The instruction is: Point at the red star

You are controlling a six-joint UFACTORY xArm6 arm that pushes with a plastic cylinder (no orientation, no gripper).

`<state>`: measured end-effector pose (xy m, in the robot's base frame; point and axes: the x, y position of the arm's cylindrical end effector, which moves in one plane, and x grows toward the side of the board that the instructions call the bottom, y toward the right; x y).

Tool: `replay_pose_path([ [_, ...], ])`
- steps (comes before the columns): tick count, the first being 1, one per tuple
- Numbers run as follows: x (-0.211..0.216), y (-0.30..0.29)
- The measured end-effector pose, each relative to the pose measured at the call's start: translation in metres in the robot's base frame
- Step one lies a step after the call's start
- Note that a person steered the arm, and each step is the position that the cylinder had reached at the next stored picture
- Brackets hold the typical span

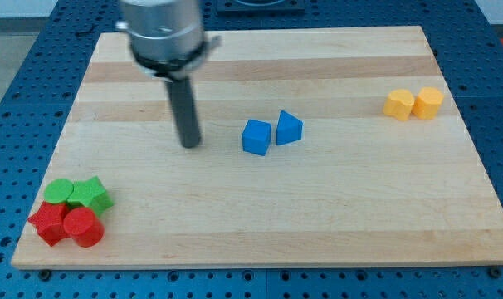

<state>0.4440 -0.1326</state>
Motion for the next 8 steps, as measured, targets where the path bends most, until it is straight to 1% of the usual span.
replay_pose_path([
  [1, 0.006, -0.072],
  [2, 0.019, -0.161],
  [3, 0.022, -0.172],
  [4, 0.029, -0.166],
  [5, 0.031, -0.172],
  [7, 0.107, -0.172],
  [8, 0.116, -0.172],
])
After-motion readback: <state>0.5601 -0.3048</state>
